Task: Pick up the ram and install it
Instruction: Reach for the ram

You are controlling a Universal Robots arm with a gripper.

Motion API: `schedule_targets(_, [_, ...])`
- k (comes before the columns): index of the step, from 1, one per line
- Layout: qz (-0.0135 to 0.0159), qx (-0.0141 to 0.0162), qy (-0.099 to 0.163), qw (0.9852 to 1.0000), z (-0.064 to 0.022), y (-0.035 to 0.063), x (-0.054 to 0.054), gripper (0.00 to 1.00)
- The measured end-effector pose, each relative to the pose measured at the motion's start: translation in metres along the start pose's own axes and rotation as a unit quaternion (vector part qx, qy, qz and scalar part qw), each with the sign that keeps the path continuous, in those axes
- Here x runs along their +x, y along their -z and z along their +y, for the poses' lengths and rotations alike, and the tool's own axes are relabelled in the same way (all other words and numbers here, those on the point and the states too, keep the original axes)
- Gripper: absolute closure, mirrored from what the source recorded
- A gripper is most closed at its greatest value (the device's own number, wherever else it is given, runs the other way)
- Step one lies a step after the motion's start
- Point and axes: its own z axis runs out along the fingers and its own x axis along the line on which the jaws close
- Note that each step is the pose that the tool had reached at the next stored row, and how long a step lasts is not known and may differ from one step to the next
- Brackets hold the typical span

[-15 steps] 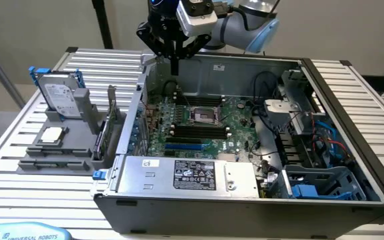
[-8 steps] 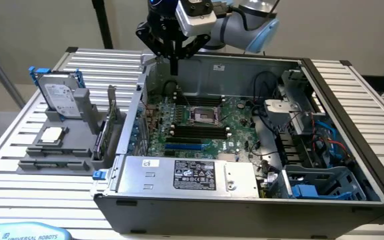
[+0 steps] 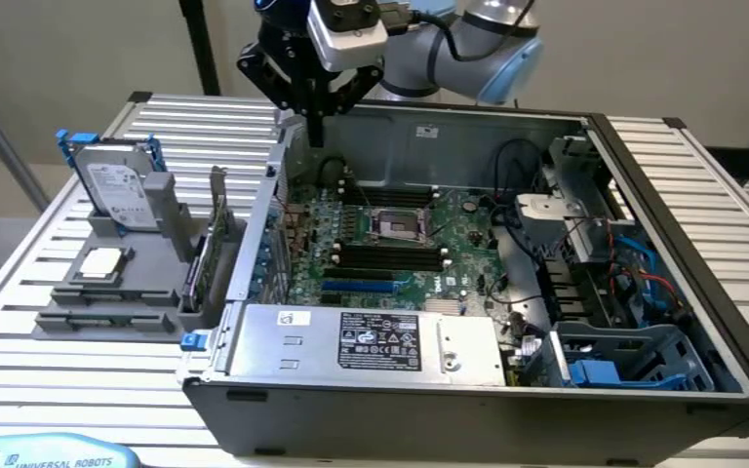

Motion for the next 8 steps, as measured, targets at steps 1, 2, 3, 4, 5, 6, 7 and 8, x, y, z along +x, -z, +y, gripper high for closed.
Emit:
schedule_targets(1, [0.0, 0.0, 0.0, 1.0, -0.0008, 0.0002, 0.004, 0.89])
schedule_targets(2, [0.0, 0.0, 0.0, 1.0, -0.0016, 0.0003, 0.009, 0.89])
schedule_targets(3, [0.0, 0.0001, 0.0, 1.0, -0.0025, 0.0004, 0.013, 0.89])
schedule_targets(4, [0.0, 0.0001, 0.0, 1.0, -0.0034, 0.0006, 0.018, 0.89])
schedule_targets(5, [0.0, 0.0, 0.0, 1.0, -0.0043, 0.0007, 0.022, 0.89])
schedule_targets(6, [0.0, 0.0, 0.0, 1.0, -0.0052, 0.0008, 0.027, 0.89])
schedule_targets(7, [0.0, 0.0, 0.0, 1.0, -0.0062, 0.0009, 0.031, 0.89])
schedule_targets(8, [0.0, 0.0, 0.0, 1.0, -0.0072, 0.0011, 0.036, 0.89])
